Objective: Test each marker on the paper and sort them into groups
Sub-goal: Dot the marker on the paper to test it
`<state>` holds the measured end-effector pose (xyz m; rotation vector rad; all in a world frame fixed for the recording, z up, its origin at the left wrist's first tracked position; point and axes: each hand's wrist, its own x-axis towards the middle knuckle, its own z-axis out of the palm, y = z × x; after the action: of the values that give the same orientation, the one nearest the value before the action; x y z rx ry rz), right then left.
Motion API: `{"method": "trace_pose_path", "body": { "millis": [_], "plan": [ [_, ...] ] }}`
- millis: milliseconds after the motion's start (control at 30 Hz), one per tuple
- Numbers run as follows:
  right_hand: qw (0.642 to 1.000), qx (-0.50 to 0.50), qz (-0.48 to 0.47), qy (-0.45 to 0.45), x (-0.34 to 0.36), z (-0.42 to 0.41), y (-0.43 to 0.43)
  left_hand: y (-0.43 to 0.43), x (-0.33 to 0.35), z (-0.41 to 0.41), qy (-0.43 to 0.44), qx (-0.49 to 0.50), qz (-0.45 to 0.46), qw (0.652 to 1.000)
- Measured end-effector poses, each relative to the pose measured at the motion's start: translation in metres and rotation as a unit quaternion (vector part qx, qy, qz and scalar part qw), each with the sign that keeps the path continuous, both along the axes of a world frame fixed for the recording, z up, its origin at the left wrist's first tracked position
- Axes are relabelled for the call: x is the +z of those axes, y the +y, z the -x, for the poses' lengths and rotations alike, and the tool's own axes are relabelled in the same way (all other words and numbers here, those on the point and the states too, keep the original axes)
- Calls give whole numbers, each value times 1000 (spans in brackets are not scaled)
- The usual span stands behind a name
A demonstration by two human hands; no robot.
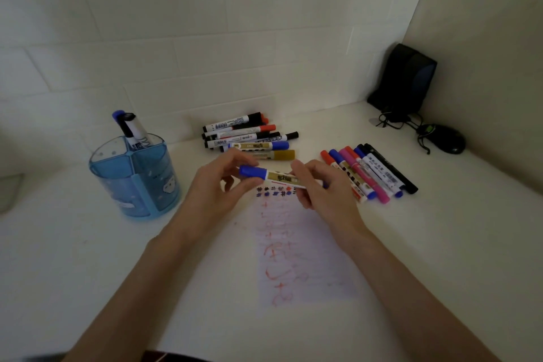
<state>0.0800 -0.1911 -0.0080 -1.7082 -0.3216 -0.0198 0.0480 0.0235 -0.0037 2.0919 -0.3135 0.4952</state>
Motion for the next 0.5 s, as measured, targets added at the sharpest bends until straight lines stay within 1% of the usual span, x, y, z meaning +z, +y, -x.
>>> {"method": "trace_pose_path", "body": {
  "millis": [67,200,300,433,500],
  "plan": [
    [1000,22,19,-11,2,1,1,5,10,3,-16,-9,18,1000],
    [997,68,21,-19,7,0,5,24,30,24,-44,-6,71,997],
    [995,77,57,-40,6,-3,15,44,51,44,-91,45,99,990],
    [993,71,76,-51,1,-3,25,83,86,65,-198,138,74,968],
    [993,66,88,-53,0,-3,26,102,99,73,-232,181,63,954]
  ]
}}
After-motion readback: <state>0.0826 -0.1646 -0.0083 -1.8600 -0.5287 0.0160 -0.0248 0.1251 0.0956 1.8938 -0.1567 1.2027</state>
